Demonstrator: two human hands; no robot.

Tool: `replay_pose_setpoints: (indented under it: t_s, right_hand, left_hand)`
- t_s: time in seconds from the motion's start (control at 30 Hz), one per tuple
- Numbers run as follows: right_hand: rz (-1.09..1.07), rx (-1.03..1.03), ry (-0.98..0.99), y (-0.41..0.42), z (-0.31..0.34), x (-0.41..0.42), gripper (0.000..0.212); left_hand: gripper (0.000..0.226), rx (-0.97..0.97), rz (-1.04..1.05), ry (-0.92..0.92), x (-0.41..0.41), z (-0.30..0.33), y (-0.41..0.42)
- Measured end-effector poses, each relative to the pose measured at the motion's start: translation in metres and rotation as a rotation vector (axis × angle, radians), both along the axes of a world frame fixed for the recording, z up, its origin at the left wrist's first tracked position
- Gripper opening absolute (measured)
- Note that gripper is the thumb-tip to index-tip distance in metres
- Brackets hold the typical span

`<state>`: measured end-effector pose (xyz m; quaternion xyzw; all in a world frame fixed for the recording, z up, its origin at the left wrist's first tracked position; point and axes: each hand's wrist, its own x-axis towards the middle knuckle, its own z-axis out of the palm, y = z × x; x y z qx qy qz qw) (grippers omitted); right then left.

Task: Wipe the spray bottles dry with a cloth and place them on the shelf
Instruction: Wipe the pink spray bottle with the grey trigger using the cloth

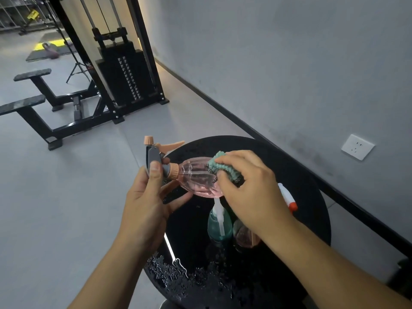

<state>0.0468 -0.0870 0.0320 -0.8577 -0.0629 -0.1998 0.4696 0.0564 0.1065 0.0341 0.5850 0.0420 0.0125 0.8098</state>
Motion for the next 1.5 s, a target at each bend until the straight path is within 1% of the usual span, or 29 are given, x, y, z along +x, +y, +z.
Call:
replay_pose_setpoints:
  t_s: [0.17, 0.3, 0.37, 0.53, 0.7, 0.77, 0.87, 0.93, 1.07, 1.23, 1.3, 1.4, 1.5]
  right_hand:
    - [0.098, -0.141, -0.031, 0.007, 0.001, -0.004, 0.030]
    - [0.005, -0.018, 0.000, -0.002, 0.002, -0.002, 0.027]
    - [-0.005, 0.003, 0.014, -0.002, 0.002, -0.002, 0.027]
    - [0.133, -0.144, -0.045, 0.008, 0.001, -0.007, 0.028]
    - [0.027, -0.092, -0.022, 0.002, 0.001, -0.003, 0.028]
    - [0.053, -0.110, -0.025, 0.004, 0.001, -0.003, 0.029]
    - [0.132, -0.192, -0.059, 0.011, 0.002, -0.007, 0.029]
    - [0.111, -0.176, -0.055, 0.010, 0.003, -0.006, 0.029]
    - [0.025, -0.081, 0.010, 0.000, 0.003, -0.001, 0.029]
    - [0.144, -0.155, -0.014, 0.008, 0.004, -0.006, 0.029]
    - [0.127, -0.140, -0.009, 0.007, 0.004, -0.005, 0.028]
    - [0.044, -0.093, 0.041, -0.001, 0.004, -0.001, 0.028]
    - [0.068, -0.108, 0.034, 0.000, 0.005, -0.003, 0.029]
  left_hand:
    - [0.030, 0.040, -0.011, -0.017, -0.002, -0.003, -0.004]
    - [0.031, -0.001, 0.027, -0.042, 0.000, 0.000, 0.002]
    - [0.031, -0.004, 0.024, -0.032, 0.001, 0.000, 0.002]
    - [0.030, 0.060, -0.009, -0.005, -0.001, -0.003, -0.006]
    - [0.030, 0.065, 0.008, -0.014, 0.000, -0.003, -0.003]
    - [0.030, 0.083, -0.010, -0.008, 0.000, -0.004, -0.005]
    - [0.031, 0.106, -0.035, -0.011, -0.002, -0.007, -0.009]
    - [0.032, 0.106, -0.032, -0.021, -0.001, -0.007, -0.008]
    - [0.033, 0.100, -0.024, -0.038, 0.001, -0.005, -0.004]
    - [0.038, 0.164, -0.065, -0.051, -0.001, -0.009, -0.007]
    - [0.036, 0.156, -0.059, -0.059, -0.001, -0.008, -0.005]
    - [0.033, 0.122, -0.041, -0.069, 0.001, -0.007, -0.003]
    - [0.031, 0.144, -0.055, -0.074, 0.000, -0.008, -0.005]
